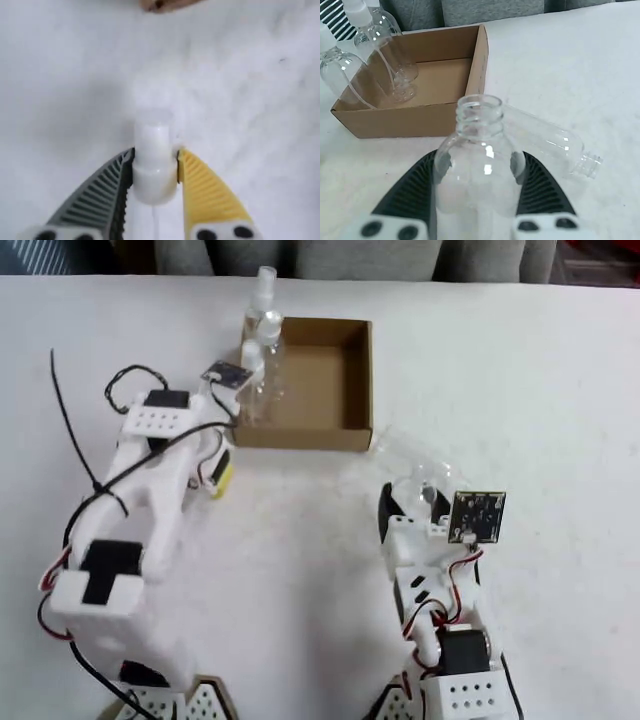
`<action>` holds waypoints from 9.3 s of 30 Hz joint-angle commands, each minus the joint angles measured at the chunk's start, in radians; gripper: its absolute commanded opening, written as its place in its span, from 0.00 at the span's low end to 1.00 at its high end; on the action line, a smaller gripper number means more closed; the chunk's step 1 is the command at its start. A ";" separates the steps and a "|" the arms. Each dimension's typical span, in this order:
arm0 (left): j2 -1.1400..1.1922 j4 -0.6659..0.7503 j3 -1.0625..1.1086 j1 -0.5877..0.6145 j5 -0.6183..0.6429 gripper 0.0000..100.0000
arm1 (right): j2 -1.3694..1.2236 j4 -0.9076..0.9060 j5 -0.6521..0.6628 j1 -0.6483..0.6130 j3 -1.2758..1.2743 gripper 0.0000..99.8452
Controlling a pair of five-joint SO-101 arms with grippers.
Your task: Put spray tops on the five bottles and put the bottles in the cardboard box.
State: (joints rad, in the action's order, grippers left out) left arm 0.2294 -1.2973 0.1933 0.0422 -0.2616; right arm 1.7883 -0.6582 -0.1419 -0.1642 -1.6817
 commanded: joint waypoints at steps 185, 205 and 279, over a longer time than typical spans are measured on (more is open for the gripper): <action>-0.997 0.170 0.204 -0.318 0.600 0.02 | -0.503 0.794 0.149 -0.727 -0.014 0.02; -1.443 0.511 0.718 -0.318 0.473 0.02 | -0.503 0.794 0.149 -0.727 -0.014 0.02; -2.061 0.399 1.223 -0.358 0.473 0.32 | -0.493 0.839 0.054 -0.607 0.003 0.02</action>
State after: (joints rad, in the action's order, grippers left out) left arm -1.8328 -0.8738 1.4423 -0.3659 0.2156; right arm 1.2820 0.1412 -0.0790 -0.7948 -1.6863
